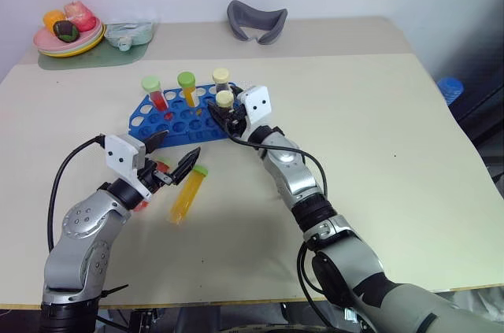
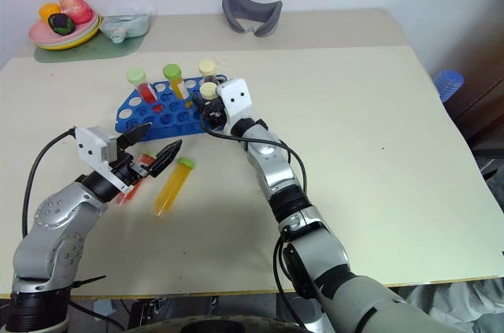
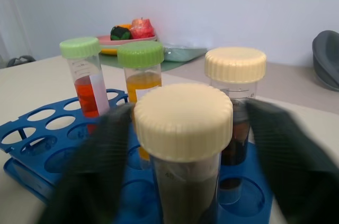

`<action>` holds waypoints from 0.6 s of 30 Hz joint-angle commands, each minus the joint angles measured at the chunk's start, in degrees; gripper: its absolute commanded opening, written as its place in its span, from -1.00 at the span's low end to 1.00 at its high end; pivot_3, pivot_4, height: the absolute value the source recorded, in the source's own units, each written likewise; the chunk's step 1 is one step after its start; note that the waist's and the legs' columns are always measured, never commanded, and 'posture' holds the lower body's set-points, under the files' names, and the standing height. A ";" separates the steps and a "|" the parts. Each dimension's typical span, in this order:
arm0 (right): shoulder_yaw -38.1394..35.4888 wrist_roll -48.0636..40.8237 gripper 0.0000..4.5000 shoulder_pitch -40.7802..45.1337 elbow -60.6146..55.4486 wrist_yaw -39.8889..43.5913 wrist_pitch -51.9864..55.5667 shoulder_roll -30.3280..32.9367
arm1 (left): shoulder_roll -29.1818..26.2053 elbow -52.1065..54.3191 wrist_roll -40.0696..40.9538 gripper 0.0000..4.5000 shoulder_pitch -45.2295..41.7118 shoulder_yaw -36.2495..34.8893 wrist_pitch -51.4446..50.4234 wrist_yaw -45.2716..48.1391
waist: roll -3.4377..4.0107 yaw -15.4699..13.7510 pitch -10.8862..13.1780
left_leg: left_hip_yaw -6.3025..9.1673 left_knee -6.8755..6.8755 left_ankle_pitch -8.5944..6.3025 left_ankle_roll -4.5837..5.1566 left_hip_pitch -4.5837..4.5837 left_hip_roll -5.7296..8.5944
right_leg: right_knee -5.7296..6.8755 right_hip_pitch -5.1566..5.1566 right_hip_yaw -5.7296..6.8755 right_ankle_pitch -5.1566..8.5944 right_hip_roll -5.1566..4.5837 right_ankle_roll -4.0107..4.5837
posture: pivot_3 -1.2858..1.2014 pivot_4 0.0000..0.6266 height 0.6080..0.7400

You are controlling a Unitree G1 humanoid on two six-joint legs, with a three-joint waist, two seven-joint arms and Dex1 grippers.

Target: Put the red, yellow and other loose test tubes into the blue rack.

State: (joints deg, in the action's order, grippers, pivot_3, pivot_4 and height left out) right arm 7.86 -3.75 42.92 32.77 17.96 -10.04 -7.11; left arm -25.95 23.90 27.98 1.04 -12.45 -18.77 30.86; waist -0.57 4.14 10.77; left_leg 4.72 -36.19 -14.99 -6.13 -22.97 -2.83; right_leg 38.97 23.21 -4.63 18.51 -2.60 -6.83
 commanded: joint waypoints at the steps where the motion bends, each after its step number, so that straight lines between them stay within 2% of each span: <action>1: -1.50 -1.61 0.71 -0.53 -9.73 0.13 0.24 0.88 | -1.08 3.34 0.43 1.00 0.19 -0.74 -0.92 -0.50 | 0.00 -0.05 0.00 | 0.00 0.00 0.00 0.00 -0.01 0.00 | 0.00 0.00 0.00 0.00 0.00 0.00 | 0.03 -0.52 1.00; 6: -3.72 -5.00 0.71 -4.99 -24.01 3.14 8.04 6.79 | -3.06 5.75 0.77 1.00 -0.91 -0.77 -5.14 -1.90 | 0.00 -0.29 0.00 | 0.01 0.00 0.00 0.00 -0.02 0.01 | -0.01 -0.01 0.00 0.00 -0.02 0.00 | 0.03 -0.52 1.00; 12: -4.71 -12.11 0.71 -12.40 -40.24 15.19 23.44 22.30 | -7.72 10.53 0.81 1.00 -5.25 2.73 -16.15 -4.14 | 0.00 -0.28 0.00 | 0.03 0.00 -0.01 0.02 -0.04 0.04 | -0.03 -0.04 0.01 0.01 -0.03 -0.01 | 0.03 -0.52 1.00; 18: -2.63 -19.16 0.71 -27.67 -57.76 40.30 32.43 49.35 | -14.53 16.19 4.47 1.00 -15.57 7.19 -38.14 -7.45 | -0.01 -0.51 0.05 | 0.05 -0.02 -0.04 0.07 -0.01 0.06 | -0.07 -0.10 -0.02 0.03 0.00 -0.03 | 0.03 -0.52 1.00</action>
State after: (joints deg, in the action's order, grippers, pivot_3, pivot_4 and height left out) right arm 5.76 -20.20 16.10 -19.80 52.57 21.06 39.96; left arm -39.29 37.26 31.08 -12.87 -5.46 -51.70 24.47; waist -0.58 3.63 10.82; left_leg 4.79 -36.23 -15.04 -6.04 -22.99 -2.77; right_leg 38.85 23.07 -4.63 18.55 -2.60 -6.87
